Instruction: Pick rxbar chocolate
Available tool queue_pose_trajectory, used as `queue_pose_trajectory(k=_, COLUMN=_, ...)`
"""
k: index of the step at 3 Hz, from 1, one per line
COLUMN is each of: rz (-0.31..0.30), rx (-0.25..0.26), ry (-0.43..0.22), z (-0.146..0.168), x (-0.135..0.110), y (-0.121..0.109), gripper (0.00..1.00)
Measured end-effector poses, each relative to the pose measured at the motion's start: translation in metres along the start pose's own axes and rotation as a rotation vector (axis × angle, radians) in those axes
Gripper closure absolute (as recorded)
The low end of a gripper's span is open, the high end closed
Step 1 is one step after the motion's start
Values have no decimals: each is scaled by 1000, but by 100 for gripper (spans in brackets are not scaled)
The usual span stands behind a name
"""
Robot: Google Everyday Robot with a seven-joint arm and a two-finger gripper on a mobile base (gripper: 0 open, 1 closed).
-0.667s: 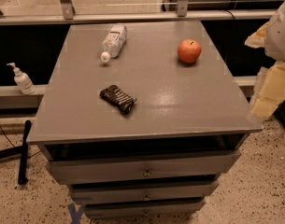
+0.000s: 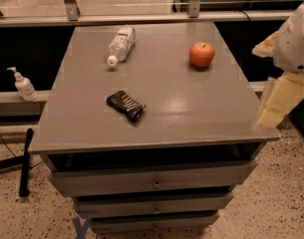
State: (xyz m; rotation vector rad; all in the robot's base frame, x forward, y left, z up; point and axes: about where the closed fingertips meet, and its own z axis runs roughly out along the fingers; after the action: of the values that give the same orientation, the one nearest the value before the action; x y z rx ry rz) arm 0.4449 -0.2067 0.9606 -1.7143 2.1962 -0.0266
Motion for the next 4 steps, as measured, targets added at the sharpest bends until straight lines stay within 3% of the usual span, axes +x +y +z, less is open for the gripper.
queue_pose_trajectory(k=2, rz=-3, rx=-116, ry=-273, z=89, x=-62, y=14, gripper=0)
queue_pose_trajectory(k=3, rz=10, rx=-169, ry=-427, z=126, x=-114, y=30, gripper=0)
queue_pose_trajectory(k=4, rz=10, rx=-169, ry=-426, z=126, x=-114, y=30, gripper=0)
